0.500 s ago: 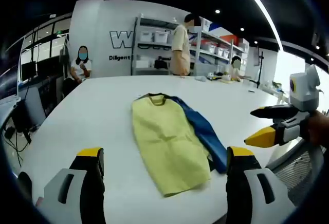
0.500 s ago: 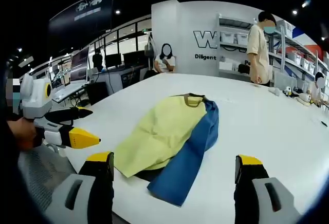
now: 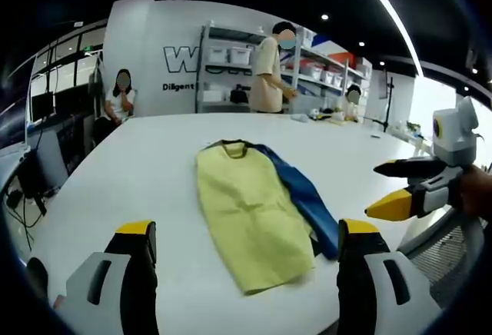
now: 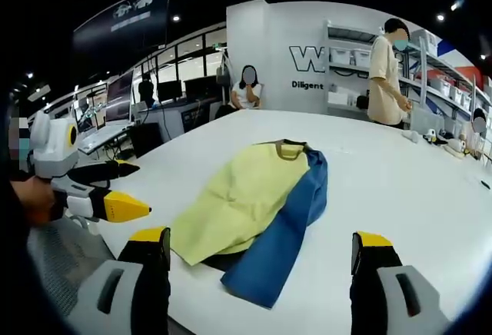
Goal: Fold the garment on the visible template until the final outline fits inside the template.
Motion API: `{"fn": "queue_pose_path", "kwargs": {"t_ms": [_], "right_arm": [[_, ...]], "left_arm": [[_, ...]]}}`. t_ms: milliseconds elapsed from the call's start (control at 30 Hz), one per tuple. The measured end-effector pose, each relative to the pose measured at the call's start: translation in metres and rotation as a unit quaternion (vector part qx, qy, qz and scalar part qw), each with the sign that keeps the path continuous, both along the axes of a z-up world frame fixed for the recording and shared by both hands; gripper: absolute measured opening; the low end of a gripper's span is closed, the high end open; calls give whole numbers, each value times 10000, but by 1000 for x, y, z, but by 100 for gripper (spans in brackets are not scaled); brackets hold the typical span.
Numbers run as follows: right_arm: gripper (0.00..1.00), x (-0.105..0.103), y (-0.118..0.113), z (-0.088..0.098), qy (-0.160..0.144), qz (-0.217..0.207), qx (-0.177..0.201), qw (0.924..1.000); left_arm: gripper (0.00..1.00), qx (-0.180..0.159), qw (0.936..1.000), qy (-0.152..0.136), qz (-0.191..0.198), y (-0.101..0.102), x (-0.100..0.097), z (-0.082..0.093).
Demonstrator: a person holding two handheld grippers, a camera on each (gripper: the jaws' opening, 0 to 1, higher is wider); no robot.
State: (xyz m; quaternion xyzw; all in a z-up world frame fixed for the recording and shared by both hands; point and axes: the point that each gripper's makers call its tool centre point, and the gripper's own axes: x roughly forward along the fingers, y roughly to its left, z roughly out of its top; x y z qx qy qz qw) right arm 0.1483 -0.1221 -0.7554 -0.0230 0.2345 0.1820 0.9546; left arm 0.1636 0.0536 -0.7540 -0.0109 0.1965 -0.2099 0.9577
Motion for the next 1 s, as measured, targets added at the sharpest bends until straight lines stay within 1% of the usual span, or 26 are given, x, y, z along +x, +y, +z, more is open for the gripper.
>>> {"fn": "queue_pose_path", "kwargs": {"t_ms": [1000], "right_arm": [[99,-1,2,0,0,45,8,10000]], "left_arm": [[91,2,10000,-5,-34,-1,-1,-1]]}}
